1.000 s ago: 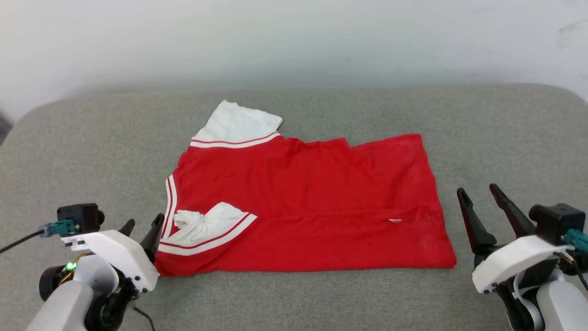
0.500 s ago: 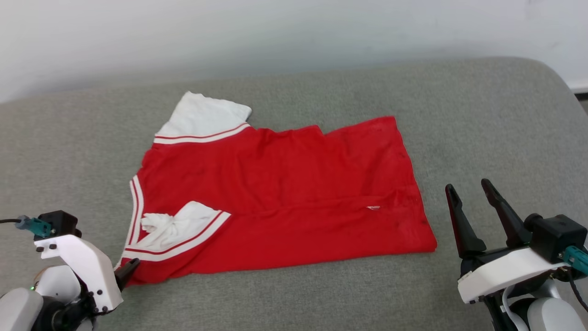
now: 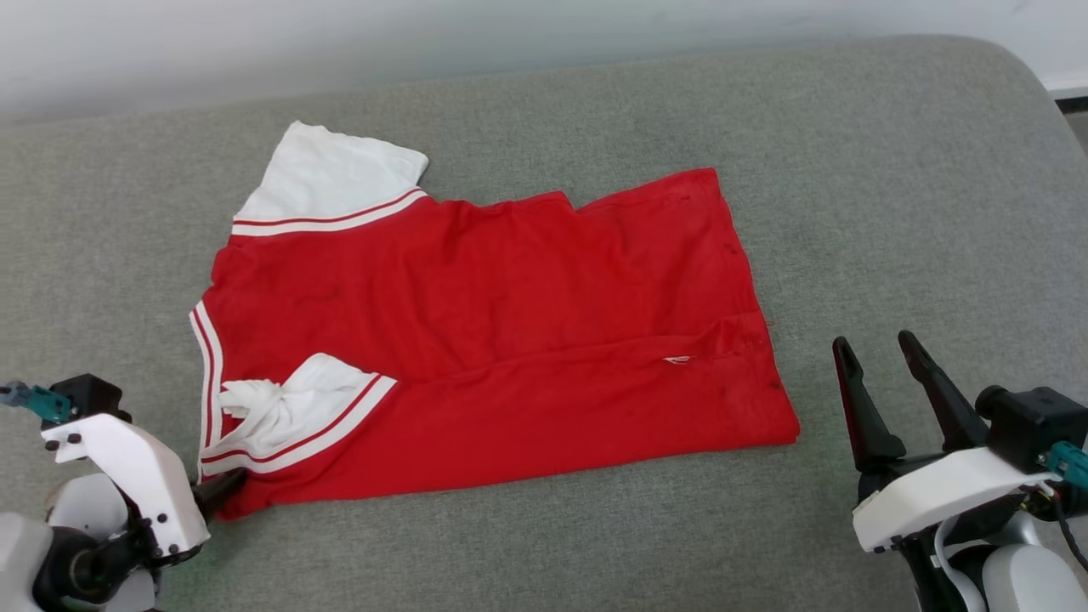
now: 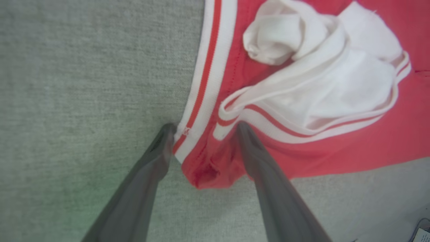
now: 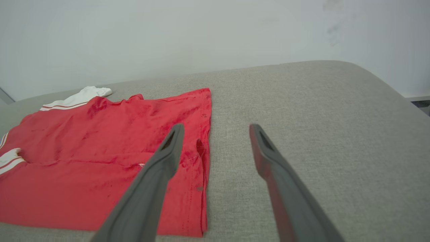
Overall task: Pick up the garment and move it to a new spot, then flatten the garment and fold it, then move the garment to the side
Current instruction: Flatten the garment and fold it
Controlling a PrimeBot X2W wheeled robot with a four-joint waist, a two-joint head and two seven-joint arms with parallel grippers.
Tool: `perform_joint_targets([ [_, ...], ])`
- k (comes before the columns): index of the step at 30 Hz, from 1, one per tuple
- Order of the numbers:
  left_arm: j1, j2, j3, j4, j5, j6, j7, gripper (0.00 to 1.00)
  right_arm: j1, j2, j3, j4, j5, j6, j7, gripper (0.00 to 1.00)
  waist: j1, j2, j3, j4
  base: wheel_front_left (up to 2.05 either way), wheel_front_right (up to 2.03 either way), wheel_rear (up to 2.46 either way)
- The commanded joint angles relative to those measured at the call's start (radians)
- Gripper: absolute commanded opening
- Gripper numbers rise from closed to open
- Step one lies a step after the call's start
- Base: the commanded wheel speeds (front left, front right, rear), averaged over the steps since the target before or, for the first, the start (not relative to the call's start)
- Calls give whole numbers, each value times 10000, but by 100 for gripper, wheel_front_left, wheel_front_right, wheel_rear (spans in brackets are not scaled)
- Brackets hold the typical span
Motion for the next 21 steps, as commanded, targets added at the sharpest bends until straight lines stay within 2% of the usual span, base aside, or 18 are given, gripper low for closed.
perform_joint_targets([
  [1,396,-899,-614,429,63,-185,-150,0,-68,-89,-78,43,90,-8,237,100,2,-1,-184,146,0,0,0],
  [6,222,-949,-381,504,538,-224,-1330,0,-23,-199,-328,246,623,-8,1381,100,2,-1,-608,532,0,0,0],
  [10,28,-901,-249,168,949,-91,-2113,0,-279,-522,-345,658,1160,-8,3293,100,2,-1,-799,878,0,0,0],
  [11,28,-901,-249,168,949,-91,-2113,0,-279,-522,-345,658,1160,-8,3293,100,2,-1,-799,878,0,0,0],
  [18,-444,-1045,-337,-992,1561,121,-2818,0,-1044,-1059,-128,1035,1547,-8,6789,100,2,-1,-399,1483,0,0,0],
  [21,-629,-1133,-419,-1448,1777,182,-3010,0,-1416,-1069,-112,1288,1423,-8,7645,100,2,-1,-137,1711,0,0,0],
])
